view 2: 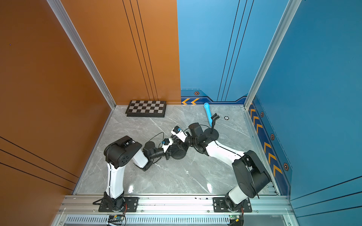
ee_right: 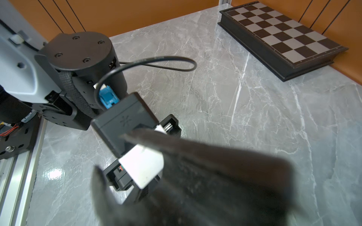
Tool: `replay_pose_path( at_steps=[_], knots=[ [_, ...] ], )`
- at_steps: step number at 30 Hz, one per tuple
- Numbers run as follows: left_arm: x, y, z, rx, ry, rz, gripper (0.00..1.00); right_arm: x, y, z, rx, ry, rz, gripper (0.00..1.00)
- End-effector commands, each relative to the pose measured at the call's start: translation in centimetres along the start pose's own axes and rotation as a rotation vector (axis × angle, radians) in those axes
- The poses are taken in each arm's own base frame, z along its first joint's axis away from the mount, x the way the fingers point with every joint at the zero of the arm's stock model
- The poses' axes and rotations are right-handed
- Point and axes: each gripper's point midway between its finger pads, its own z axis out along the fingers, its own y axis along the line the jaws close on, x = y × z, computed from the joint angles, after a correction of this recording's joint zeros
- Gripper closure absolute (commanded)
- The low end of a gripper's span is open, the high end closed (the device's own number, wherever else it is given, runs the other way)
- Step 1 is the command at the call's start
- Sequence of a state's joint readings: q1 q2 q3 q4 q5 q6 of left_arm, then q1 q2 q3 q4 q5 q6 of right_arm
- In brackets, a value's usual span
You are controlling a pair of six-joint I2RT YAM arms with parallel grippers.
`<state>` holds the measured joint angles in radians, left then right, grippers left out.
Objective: Assemble a microphone stand
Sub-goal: Screw the microphone stand pole into the microphone stand base.
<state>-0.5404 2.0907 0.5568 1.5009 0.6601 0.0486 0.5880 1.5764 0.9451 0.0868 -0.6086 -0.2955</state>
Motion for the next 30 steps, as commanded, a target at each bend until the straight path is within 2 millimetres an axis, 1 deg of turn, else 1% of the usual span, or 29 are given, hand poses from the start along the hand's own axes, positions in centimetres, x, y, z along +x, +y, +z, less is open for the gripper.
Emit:
replay_pose_path(
  at_steps=[1,2,3,4,6,8,10,11,12,13,15,17,18,20,22,24,26,27,28,29,30],
  knots=[
    [5.6,-2.3,-1.3,0.079,0.174,-0.121,1.00,-0.5,0.4,0.2,-0.064,-0.005,-0.033,0.59],
    [5.6,-2.3,-1.3,0.080,0.175,-0.123,1.00,-0.5,0.3,0.3,-0.059,-0.005,-0.034,0.65],
    [5.6,-2.3,-1.3,0.080,0.177,-0.123,1.00,-0.6,0.0,0.4,-0.044,-0.008,-0.033,0.75],
    [5.7,-2.3,-1.4,0.078,0.178,-0.123,1.00,-0.6,-0.3,0.4,-0.025,-0.013,-0.032,0.82],
    [5.7,-2.2,-1.4,0.069,0.181,-0.119,1.00,-0.6,-1.1,0.4,0.041,-0.020,-0.028,0.91],
    [5.7,-1.9,-1.6,0.044,0.183,-0.114,0.89,-0.3,-1.8,0.4,0.115,-0.027,-0.023,0.99],
    [5.5,-1.6,-1.7,0.025,0.183,-0.112,0.74,0.2,-3.0,0.1,0.236,-0.036,-0.004,1.00],
    [5.3,-1.6,-1.7,0.020,0.180,-0.112,0.68,0.3,-3.7,-0.1,0.315,-0.054,0.025,1.00],
    [5.3,-1.5,-1.7,0.016,0.179,-0.114,0.65,0.4,-4.3,-0.4,0.401,-0.081,0.055,1.00],
    [5.1,-1.5,-1.7,0.013,0.176,-0.113,0.63,0.6,-4.5,-0.7,0.479,-0.101,0.076,1.00],
    [5.1,-1.5,-1.6,0.010,0.175,-0.112,0.62,1.3,-4.3,-1.4,0.684,-0.148,0.109,1.00],
    [5.0,-1.6,-1.3,0.011,0.175,-0.107,0.61,2.3,-3.9,-1.5,0.788,-0.185,0.161,1.00],
    [5.1,-1.6,-1.2,0.009,0.175,-0.105,0.61,2.8,-3.5,-1.1,0.806,-0.192,0.186,1.00],
    [5.1,-1.6,-1.0,0.005,0.176,-0.103,0.61,3.8,-3.2,-0.3,0.829,-0.183,0.221,1.00],
    [5.1,-1.5,-0.7,-0.006,0.177,-0.102,0.61,4.3,-2.7,0.6,0.813,-0.175,0.231,1.00],
    [5.2,-1.3,-0.5,-0.022,0.180,-0.101,0.62,4.0,-2.1,1.2,0.760,-0.177,0.225,1.00],
    [5.3,-1.0,-0.3,-0.038,0.182,-0.101,0.66,3.5,-1.6,1.4,0.723,-0.164,0.208,1.00],
    [5.4,-0.8,-0.3,-0.047,0.184,-0.103,0.70,3.1,-1.4,1.6,0.685,-0.154,0.196,1.00],
    [5.5,-0.9,-0.3,-0.043,0.186,-0.104,0.77,2.7,-1.1,1.7,0.644,-0.145,0.187,1.00],
    [5.6,-0.9,-0.3,-0.042,0.187,-0.102,0.85,2.2,-0.8,1.9,0.584,-0.135,0.180,0.95],
    [5.8,-1.0,-0.4,-0.040,0.191,-0.098,0.92,1.7,-0.2,2.0,0.511,-0.125,0.170,0.89]
  ],
)
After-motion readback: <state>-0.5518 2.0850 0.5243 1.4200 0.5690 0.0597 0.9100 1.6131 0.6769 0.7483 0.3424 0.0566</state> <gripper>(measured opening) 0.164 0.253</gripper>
